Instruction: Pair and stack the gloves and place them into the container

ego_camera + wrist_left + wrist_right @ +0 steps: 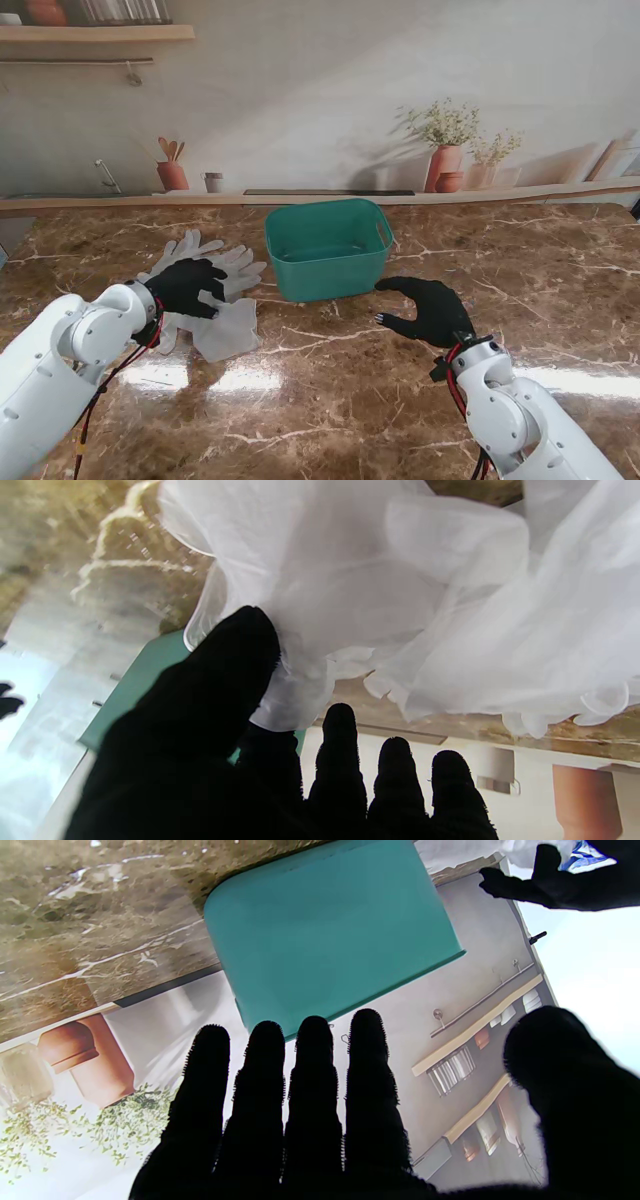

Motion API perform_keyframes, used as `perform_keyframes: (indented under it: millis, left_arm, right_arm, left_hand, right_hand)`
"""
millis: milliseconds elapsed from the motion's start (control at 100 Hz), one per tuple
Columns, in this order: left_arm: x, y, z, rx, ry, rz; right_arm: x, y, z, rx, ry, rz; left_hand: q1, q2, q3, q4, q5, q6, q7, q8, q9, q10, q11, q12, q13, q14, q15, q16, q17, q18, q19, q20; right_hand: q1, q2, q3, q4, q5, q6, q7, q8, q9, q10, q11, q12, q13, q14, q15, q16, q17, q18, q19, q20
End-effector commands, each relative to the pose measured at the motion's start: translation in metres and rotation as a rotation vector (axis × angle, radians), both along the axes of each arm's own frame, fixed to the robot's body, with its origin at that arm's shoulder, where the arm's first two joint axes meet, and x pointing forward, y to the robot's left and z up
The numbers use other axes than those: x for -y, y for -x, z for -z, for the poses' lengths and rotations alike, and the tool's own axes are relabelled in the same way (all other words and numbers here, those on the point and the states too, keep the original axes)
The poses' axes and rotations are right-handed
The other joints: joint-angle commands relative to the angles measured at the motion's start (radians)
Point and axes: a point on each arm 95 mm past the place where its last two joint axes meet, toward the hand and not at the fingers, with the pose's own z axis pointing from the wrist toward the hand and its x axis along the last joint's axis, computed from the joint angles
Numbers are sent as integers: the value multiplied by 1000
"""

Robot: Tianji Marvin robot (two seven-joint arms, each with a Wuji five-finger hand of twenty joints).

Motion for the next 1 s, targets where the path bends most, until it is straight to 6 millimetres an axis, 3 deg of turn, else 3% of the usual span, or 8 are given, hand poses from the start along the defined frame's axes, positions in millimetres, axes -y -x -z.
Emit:
perform_keyframes:
  millis: [0, 160, 190, 240, 310, 470, 580, 990]
  left_arm:
    - [9, 13, -1, 18, 59, -4]
    - [20, 35, -16, 64, 149, 5]
    - [22, 39, -19, 71, 163, 8]
    - [25, 44, -22, 79, 193, 11]
    - [30, 50, -25, 78, 244, 14]
    - [39, 63, -28, 90, 315, 36]
    - [47, 70, -29, 103, 368, 44]
    - [69, 86, -27, 139, 481, 75]
  right_arm:
    - [-12, 7, 6, -40, -2, -13]
    - [-30, 15, 10, -112, 13, -33]
    - [-34, 16, 11, -132, 9, -38]
    - [-39, 18, 13, -163, -2, -47]
    - [-47, 20, 16, -196, -15, -57]
    - [-60, 23, 20, -258, -55, -72]
    - [-64, 21, 22, -320, -59, -90]
    - [-82, 11, 36, -547, -228, -179]
  left_hand:
    - [-1, 21, 43, -10, 18, -19, -2, 23, 55, 4, 18, 11, 38, -1, 23, 11, -17, 12, -13, 3]
    - [1, 18, 41, -11, 27, -16, -21, 41, 292, 19, 62, 46, 173, 45, 77, 36, -19, 24, 11, 25]
    - [1, 18, 42, -10, 28, -15, -27, 48, 330, 26, 66, 74, 204, 46, 89, 52, -22, 2, 22, 45]
    - [2, 21, 53, -12, 21, 6, -24, 60, 412, 33, 81, 92, 271, 31, 106, 59, -8, -61, 3, 29]
    - [6, 21, 60, -15, 17, 12, -23, 66, 472, 15, 83, 101, 320, 47, 143, 83, -4, -67, 9, 33]
    - [5, 22, 62, -17, 13, 0, -25, 76, 502, -20, 58, 96, 360, 68, 193, 142, -16, -41, 43, 81]
    - [6, 23, 62, -19, 8, -6, -25, 86, 514, -20, 53, 85, 371, 73, 201, 162, -25, -24, 63, 121]
    - [11, 41, 46, -26, -20, -16, -22, 113, 525, -13, 48, 69, 375, 87, 202, 179, -29, -10, 56, 143]
  right_hand:
    - [22, -28, 27, 17, 10, 8, 14, 9, 26, 2, 15, 27, 39, 13, 18, 27, 15, 6, 38, 22]
    - [41, -52, -53, 8, -43, 69, 11, 30, 46, 4, 36, 88, 95, 32, 66, 106, 38, 45, 123, 88]
    - [37, -56, -63, 8, -65, 82, 2, 30, 36, 7, 32, 91, 96, 34, 67, 110, 42, 48, 132, 95]
    - [35, -64, -81, 13, -98, 100, -11, 34, 22, 12, 30, 98, 96, 34, 68, 119, 38, 52, 147, 115]
    - [26, -78, -89, 14, -129, 119, -26, 33, 9, 14, 29, 101, 96, 35, 70, 124, 36, 53, 151, 124]
    - [-18, -106, -53, 16, -142, 147, -42, 36, -4, 21, 44, 119, 95, 37, 82, 144, 32, 55, 155, 151]
    - [-50, -99, -33, 10, -139, 169, -33, 45, -1, 37, 54, 130, 99, 39, 92, 157, 32, 54, 154, 162]
    - [-111, -40, -45, -4, -76, 161, 26, 85, 54, 49, 80, 157, 110, 51, 114, 179, 28, 57, 158, 180]
